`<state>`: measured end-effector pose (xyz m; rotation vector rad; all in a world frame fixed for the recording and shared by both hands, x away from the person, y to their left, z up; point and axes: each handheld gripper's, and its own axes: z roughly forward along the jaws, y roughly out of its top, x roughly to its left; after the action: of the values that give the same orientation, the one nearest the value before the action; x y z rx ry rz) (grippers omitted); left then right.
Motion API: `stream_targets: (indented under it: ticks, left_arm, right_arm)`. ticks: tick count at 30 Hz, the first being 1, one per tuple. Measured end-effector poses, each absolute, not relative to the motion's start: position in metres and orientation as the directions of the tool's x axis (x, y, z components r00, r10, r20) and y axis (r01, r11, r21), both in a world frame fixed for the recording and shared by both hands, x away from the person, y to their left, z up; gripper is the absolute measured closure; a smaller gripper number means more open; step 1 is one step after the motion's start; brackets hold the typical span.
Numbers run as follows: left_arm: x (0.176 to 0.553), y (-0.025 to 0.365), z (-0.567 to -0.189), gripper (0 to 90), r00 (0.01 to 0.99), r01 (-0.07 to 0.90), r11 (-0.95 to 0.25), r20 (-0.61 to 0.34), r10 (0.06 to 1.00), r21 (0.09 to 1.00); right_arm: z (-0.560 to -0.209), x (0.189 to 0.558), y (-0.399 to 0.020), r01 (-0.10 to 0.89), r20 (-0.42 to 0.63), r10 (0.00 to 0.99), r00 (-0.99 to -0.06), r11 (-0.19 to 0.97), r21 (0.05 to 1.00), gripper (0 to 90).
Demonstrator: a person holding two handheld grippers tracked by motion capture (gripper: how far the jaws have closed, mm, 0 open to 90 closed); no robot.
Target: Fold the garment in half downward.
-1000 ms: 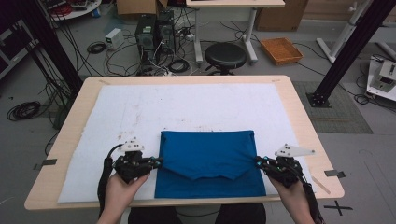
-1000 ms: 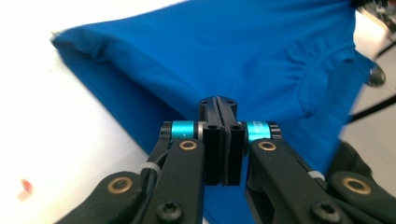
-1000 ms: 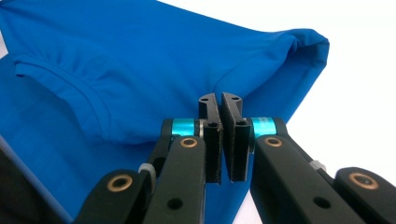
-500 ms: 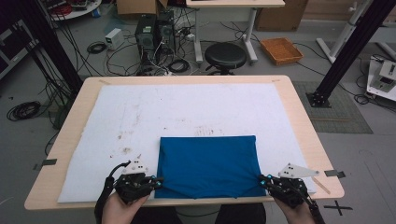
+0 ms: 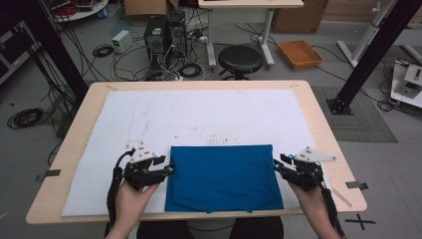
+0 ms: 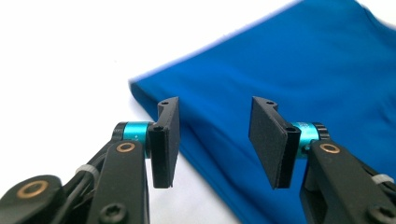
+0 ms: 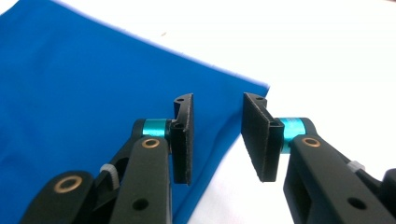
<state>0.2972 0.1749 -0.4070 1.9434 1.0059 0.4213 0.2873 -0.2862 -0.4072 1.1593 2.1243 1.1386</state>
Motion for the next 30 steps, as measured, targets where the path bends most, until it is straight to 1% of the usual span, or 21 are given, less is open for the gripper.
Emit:
stream_targets:
  ticks: [1, 2, 3, 5, 6, 8, 11, 13, 14, 17, 18, 19, 20, 21, 22, 23, 27, 30]
  left_arm:
    - [0.313, 0.173, -0.410, 53.5, 0.614, 0.481, -0.281, -0.091, 0.784, 0.830]
    - [0.321, 0.172, -0.412, 53.5, 0.609, 0.482, -0.285, -0.083, 0.789, 0.829]
    - [0.321, 0.172, -0.412, 53.0, 0.609, 0.482, -0.285, -0.083, 0.789, 0.829]
    - [0.335, 0.169, -0.417, 53.0, 0.602, 0.482, -0.292, -0.070, 0.795, 0.826]
    - [0.342, 0.168, -0.419, 53.0, 0.599, 0.476, -0.303, -0.053, 0.799, 0.825]
    - [0.352, 0.166, -0.423, 52.9, 0.580, 0.478, -0.299, -0.041, 0.813, 0.826]
    - [0.364, 0.167, -0.433, 53.1, 0.553, 0.499, -0.275, -0.058, 0.831, 0.822]
    - [0.369, 0.167, -0.439, 53.2, 0.536, 0.529, -0.281, -0.059, 0.842, 0.801]
    - [0.373, 0.168, -0.443, 53.4, 0.534, 0.555, -0.294, -0.062, 0.843, 0.778]
    - [0.373, 0.167, -0.446, 55.2, 0.529, 0.574, -0.303, -0.062, 0.847, 0.761]
    - [0.373, 0.166, -0.447, 58.0, 0.538, 0.576, -0.316, -0.058, 0.841, 0.753]
    - [0.372, 0.165, -0.447, 64.3, 0.540, 0.572, -0.325, -0.047, 0.840, 0.753]
    - [0.370, 0.164, -0.447, 64.3, 0.544, 0.567, -0.329, -0.043, 0.838, 0.756]
    - [0.368, 0.162, -0.447, 76.5, 0.560, 0.561, -0.338, -0.045, 0.827, 0.756]
    - [0.368, 0.162, -0.447, 79.7, 0.560, 0.561, -0.338, -0.045, 0.827, 0.756]
    - [0.366, 0.159, -0.447, 84.0, 0.571, 0.547, -0.355, -0.027, 0.821, 0.758]
    - [0.367, 0.159, -0.446, 86.1, 0.572, 0.540, -0.355, -0.023, 0.820, 0.763]
    - [0.372, 0.160, -0.445, 86.2, 0.565, 0.532, -0.343, -0.024, 0.824, 0.774]
  right_arm:
    - [-0.407, 0.305, -0.283, 0.457, -0.009, 0.851, -0.525, 0.291, 0.841, 62.4]
    - [-0.407, 0.313, -0.282, 0.464, -0.003, 0.857, -0.515, 0.282, 0.840, 62.3]
    - [-0.407, 0.313, -0.282, 0.464, -0.003, 0.857, -0.515, 0.282, 0.840, 62.3]
    - [-0.409, 0.329, -0.280, 0.481, 0.011, 0.868, -0.497, 0.265, 0.836, 62.3]
    - [-0.414, 0.343, -0.279, 0.507, 0.031, 0.875, -0.482, 0.250, 0.825, 62.0]
    - [-0.417, 0.349, -0.279, 0.525, 0.046, 0.882, -0.469, 0.237, 0.817, 62.0]
    - [-0.426, 0.363, -0.281, 0.571, 0.071, 0.895, -0.440, 0.218, 0.791, 61.9]
    - [-0.432, 0.368, -0.282, 0.603, 0.091, 0.901, -0.425, 0.207, 0.771, 62.0]
    - [-0.439, 0.373, -0.284, 0.633, 0.119, 0.901, -0.418, 0.195, 0.749, 61.8]
    - [-0.444, 0.377, -0.286, 0.652, 0.125, 0.901, -0.416, 0.199, 0.732, 62.2]
    - [-0.446, 0.377, -0.286, 0.664, 0.132, 0.900, -0.416, 0.201, 0.721, 64.6]
    - [-0.448, 0.376, -0.286, 0.657, 0.118, 0.897, -0.426, 0.217, 0.722, 71.9]
    - [-0.448, 0.376, -0.286, 0.657, 0.118, 0.897, -0.426, 0.217, 0.722, 71.9]
    - [-0.447, 0.375, -0.285, 0.654, 0.122, 0.885, -0.449, 0.233, 0.720, 81.4]
    - [-0.447, 0.375, -0.285, 0.654, 0.122, 0.885, -0.449, 0.233, 0.720, 81.4]
    - [-0.446, 0.373, -0.282, 0.641, 0.103, 0.879, -0.465, 0.254, 0.725, 87.1]
    - [-0.445, 0.374, -0.282, 0.611, 0.073, 0.874, -0.481, 0.274, 0.743, 88.3]
    - [-0.444, 0.377, -0.284, 0.604, 0.080, 0.875, -0.478, 0.261, 0.753, 88.4]
